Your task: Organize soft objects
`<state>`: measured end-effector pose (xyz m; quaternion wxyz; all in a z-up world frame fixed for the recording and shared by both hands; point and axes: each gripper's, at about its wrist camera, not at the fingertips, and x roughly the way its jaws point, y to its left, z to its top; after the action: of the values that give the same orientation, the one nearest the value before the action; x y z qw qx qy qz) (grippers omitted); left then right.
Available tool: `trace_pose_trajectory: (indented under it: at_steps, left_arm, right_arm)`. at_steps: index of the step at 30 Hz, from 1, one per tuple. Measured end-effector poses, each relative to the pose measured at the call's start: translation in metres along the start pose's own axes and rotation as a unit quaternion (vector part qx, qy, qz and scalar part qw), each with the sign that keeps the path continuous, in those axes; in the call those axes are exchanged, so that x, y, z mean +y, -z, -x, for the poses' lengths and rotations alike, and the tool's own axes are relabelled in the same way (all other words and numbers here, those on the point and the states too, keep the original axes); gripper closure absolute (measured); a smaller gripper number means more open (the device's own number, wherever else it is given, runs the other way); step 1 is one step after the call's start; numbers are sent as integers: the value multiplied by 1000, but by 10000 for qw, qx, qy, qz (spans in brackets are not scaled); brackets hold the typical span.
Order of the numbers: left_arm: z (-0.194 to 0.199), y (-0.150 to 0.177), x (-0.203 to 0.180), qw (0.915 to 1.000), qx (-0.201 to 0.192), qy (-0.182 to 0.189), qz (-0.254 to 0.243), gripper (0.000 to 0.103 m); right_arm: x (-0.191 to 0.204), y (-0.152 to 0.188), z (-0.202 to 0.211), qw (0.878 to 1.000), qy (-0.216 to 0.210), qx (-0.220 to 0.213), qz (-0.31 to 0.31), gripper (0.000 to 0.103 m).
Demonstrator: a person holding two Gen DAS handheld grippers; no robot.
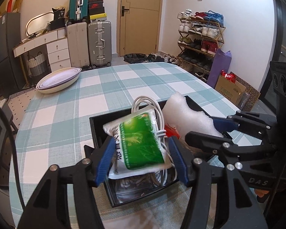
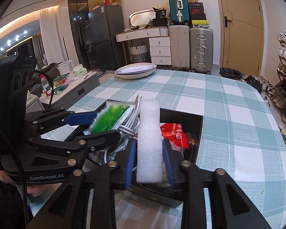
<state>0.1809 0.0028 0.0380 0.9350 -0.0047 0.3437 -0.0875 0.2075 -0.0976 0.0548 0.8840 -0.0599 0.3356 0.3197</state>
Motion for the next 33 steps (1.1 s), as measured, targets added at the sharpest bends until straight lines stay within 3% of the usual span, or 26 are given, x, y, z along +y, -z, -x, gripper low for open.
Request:
trace_pose_trajectory:
  at_steps: [2,4,8,11,22,33]
  left_arm:
    - [6,1,0,10000,-54,-33,-22,33]
    - [13,2,0,9999,-132,-64,-14,14]
    - [27,6,1,9993,-315,-213,5,2]
    - [35,11,4,9982,-475,-369,87,0]
    - [52,37,3,9945,-706,-718,297,0]
    - [51,57,3,9923,-921,-754,333,0]
  right_arm:
    - [-3,1,8,9999,56,-132,-38,51]
    - [-6,2,14,9998,128,-181,-22,47]
    - [-11,8,28,9992,194,-324,-105,10]
    - [-14,13,42,9983,171,-529,-175,1]
    - [0,36,66,9961,160,-870,46,1]
    - [6,50,65,9943,218,-1030,185,0]
